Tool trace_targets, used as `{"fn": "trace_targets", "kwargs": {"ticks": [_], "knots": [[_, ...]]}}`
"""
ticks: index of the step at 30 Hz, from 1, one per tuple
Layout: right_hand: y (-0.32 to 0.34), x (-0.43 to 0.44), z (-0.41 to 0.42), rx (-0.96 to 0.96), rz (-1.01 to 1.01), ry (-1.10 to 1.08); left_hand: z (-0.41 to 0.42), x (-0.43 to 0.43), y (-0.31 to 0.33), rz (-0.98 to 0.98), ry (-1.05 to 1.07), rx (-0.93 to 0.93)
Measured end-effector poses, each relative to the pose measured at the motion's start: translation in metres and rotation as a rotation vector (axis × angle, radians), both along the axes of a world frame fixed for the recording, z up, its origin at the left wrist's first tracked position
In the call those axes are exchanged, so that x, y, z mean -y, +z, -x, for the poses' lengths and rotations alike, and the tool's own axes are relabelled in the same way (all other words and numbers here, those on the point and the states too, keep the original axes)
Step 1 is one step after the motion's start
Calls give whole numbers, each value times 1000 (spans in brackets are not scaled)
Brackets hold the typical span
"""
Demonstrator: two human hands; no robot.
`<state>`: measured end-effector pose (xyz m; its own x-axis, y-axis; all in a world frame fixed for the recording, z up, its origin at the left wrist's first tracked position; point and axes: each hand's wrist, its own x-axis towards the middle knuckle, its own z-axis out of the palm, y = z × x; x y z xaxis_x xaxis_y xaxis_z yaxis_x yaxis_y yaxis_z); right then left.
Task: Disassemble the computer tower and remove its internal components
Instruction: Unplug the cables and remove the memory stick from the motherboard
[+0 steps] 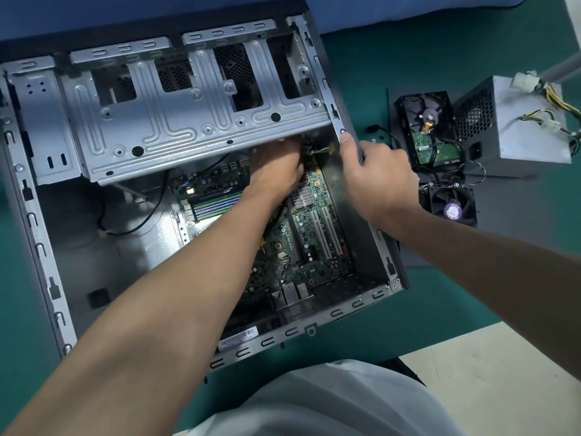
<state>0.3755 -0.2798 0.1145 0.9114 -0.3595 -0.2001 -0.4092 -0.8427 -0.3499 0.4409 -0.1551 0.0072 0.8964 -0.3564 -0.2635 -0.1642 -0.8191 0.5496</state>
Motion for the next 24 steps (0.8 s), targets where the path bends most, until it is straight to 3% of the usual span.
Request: {"fn": "trace_targets", "kwargs": {"ticks": [4,8,13,17,24], "knots": [[-1,1,0,7,17,8,-17,2,0,43,-59,-224],[-1,1,1,12,21,11,-35,14,3,112,-32,-65],[-2,1,1,31,11,12,-45,16,-1,113,33,5],[-3,1,1,32,0,4,-52,14,-1,27,-78,-83],[-4,2,0,45,-6,0,-45,15,-7,57,-102,-160]]}}
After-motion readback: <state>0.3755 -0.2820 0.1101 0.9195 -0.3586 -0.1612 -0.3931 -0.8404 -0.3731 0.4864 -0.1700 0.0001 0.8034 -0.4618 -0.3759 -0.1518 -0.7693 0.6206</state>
